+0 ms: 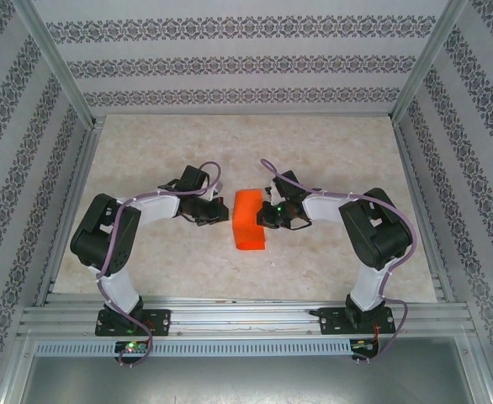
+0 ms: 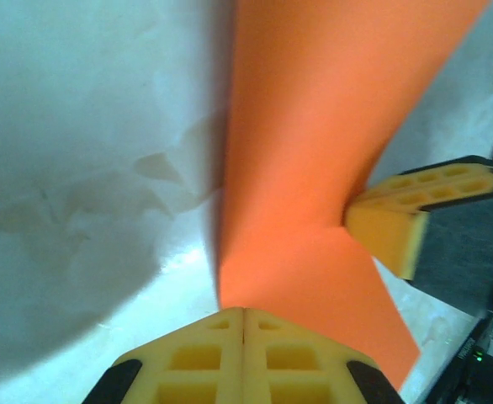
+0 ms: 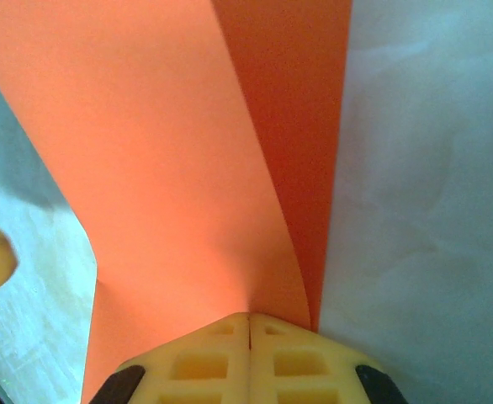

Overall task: Fold a paper plane with a square sheet of paper (fold left side to right side)
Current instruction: Hold the square sheet of paper at the center of the table.

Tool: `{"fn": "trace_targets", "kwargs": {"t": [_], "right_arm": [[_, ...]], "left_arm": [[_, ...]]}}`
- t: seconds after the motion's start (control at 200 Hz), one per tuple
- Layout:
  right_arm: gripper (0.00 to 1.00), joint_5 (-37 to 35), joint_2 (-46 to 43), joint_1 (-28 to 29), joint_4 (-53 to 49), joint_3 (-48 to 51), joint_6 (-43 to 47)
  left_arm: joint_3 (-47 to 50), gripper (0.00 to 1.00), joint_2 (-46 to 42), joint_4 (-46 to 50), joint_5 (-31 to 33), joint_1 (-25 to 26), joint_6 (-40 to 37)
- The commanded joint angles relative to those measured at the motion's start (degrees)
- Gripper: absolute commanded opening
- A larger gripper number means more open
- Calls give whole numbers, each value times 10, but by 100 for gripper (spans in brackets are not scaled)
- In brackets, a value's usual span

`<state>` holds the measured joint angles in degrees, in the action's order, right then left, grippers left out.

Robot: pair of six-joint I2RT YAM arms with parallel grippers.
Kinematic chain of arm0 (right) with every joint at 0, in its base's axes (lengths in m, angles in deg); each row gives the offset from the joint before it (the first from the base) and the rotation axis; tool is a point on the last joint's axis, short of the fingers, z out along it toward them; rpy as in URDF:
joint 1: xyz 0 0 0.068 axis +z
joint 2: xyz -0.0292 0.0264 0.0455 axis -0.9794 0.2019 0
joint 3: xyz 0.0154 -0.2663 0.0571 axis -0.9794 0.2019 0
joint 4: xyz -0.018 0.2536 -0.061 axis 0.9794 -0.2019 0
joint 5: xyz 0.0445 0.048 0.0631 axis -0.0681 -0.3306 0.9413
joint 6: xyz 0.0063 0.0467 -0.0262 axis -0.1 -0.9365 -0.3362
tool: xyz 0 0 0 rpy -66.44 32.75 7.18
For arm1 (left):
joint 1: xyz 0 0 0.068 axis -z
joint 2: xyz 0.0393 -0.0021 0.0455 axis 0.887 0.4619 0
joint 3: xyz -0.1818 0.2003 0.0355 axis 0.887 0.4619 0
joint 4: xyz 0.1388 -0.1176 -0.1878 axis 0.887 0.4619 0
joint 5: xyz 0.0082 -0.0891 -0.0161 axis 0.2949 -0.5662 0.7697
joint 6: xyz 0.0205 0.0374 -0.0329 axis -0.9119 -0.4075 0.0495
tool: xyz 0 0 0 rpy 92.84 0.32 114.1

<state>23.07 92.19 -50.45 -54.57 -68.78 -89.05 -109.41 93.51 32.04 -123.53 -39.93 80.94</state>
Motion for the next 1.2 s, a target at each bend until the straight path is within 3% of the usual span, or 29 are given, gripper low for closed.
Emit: {"fn": "trace_targets", "kwargs": {"t": [0.0,0.245,0.839,1.194], "right_arm": [[0,-40,19,2,-54,6,7],[0,-39,21,3,-54,8,7],[0,-24,12,7,-48,0,4],[0,26,-53,3,48,-4,-22]], "left_arm": [[-13,0,-2,-12,-30,16,4],[-57,0,54,-21,-45,51,15],[-62,0,113,32,-12,54,11],[-70,0,128,54,3,54,15]]}}
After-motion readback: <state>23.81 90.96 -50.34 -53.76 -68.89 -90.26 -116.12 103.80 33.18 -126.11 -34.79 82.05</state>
